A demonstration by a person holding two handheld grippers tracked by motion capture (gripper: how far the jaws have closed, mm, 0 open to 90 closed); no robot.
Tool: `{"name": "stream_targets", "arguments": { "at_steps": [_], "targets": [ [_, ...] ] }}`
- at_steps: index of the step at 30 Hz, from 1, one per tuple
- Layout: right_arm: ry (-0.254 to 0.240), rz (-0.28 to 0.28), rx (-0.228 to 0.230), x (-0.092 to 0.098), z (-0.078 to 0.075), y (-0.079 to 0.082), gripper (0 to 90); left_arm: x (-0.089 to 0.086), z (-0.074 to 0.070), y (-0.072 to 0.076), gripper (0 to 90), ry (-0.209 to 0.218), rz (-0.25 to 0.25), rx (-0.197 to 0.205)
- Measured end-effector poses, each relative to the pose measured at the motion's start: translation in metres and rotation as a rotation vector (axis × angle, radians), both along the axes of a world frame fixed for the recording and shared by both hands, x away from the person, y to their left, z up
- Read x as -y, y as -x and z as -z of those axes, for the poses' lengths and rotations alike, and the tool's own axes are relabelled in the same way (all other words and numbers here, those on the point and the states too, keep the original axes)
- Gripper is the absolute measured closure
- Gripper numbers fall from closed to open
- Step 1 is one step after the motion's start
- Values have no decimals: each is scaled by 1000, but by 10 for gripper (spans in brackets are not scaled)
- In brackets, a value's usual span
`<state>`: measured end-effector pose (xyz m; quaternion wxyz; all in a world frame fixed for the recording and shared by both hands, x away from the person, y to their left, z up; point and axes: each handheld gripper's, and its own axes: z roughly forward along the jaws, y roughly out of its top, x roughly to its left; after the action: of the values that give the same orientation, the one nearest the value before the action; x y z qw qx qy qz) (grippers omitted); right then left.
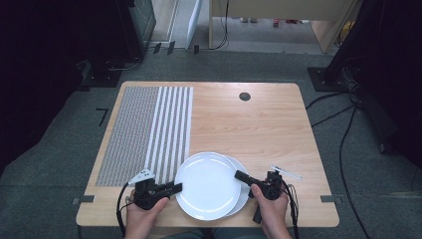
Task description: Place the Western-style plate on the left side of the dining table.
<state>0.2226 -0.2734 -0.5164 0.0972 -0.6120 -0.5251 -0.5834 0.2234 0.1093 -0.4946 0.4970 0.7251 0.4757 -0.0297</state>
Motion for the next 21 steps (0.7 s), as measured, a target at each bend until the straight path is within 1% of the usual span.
{"name": "stream_targets", "arguments": {
  "at_steps": [2,6,7,8,10,11,12,15,16,17,18,21],
  "targets": [
    [-10,-5,-1,-2,-4,-2,886,-3,-4,-1,722,0,-4,6],
    [-13,-15,27,-10,-14,-7,886,-11,-8,-5,722,1,-28,7],
    [-13,-15,27,-10,-14,-7,886,-11,-8,-5,722,1,-28,7],
    [-7,-19,46,-17,-20,-12,885,-16,-11,-8,723,0,-42,10],
    [-5,-21,58,-23,-23,-15,885,-22,-15,-10,726,8,-58,16],
    [-5,-21,58,-23,-23,-15,885,-22,-15,-10,728,8,-58,16],
    [-16,-28,54,-29,-26,-21,886,-28,-20,-12,729,15,-70,25],
    [-20,-41,56,-36,-30,-28,886,-35,-27,-15,730,10,-94,45],
    [-20,-41,56,-36,-30,-28,886,-35,-27,-15,730,10,-94,45],
    [-20,-49,57,-43,-34,-34,886,-41,-30,-18,729,7,-105,49],
    [-20,-49,57,-43,-34,-34,886,-41,-30,-18,729,7,-105,49],
    [-32,-65,49,-52,-42,-45,885,-50,-38,-24,729,11,-124,56]
  ]
}}
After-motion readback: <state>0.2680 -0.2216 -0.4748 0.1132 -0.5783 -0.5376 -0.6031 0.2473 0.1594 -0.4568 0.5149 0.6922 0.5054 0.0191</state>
